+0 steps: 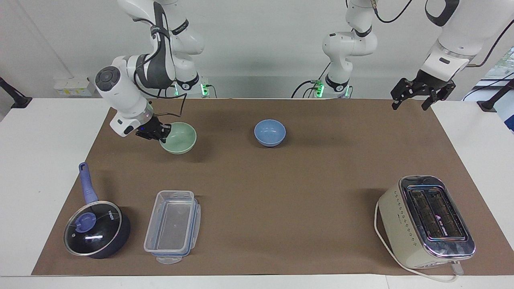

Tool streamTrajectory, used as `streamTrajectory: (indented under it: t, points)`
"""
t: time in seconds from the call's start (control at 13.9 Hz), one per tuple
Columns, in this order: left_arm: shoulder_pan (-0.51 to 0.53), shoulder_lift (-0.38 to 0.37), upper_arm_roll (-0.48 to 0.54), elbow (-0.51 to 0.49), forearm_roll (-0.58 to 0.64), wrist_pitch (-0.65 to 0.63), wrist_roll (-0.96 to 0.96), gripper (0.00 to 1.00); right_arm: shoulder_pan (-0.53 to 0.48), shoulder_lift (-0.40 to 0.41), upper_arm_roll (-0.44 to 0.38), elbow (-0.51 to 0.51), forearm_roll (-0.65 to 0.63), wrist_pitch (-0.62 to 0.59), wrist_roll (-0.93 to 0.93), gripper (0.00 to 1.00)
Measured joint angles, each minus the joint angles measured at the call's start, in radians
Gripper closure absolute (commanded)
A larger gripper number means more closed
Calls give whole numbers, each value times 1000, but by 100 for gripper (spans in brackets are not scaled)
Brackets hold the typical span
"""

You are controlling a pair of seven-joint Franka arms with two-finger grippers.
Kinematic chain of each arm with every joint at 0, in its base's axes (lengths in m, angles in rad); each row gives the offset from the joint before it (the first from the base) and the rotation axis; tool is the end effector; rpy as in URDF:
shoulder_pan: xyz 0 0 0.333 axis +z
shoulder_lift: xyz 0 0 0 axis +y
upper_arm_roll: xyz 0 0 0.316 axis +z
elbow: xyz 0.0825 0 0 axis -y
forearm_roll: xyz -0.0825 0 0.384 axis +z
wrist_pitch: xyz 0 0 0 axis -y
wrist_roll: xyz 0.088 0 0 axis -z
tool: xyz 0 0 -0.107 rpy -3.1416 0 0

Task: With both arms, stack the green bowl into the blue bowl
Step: 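Carry the green bowl with the right gripper onto the blue bowl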

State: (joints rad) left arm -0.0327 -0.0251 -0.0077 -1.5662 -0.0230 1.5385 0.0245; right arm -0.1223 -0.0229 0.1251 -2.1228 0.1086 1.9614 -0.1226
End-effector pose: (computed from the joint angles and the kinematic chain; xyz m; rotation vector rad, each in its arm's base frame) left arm 0.5431 -0.0245 0.6376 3.1171 -0.1023 -0.0043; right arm 0.5209 0.0088 0.4103 -3.0301 -0.1164 0.2014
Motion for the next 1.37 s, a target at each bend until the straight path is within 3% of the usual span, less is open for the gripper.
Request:
streamTrajectory:
  t: [0.22, 0.58, 0.87, 1.08, 1.37]
  points:
    - [0, 0, 0, 0, 0, 0, 0, 0, 113, -18, 4, 8, 29, -4, 99, 100]
    - [0, 0, 0, 0, 0, 0, 0, 0, 362, -21, 11, 51, 30, 26, 429, 100]
    - [0, 0, 0, 0, 0, 0, 0, 0, 491, -19, 11, 52, 31, 30, 596, 100]
    - [0, 0, 0, 0, 0, 0, 0, 0, 585, -1, 12, 19, 44, 110, 678, 100]
    - [0, 0, 0, 0, 0, 0, 0, 0, 626, 53, 11, -21, 104, 207, 686, 100]
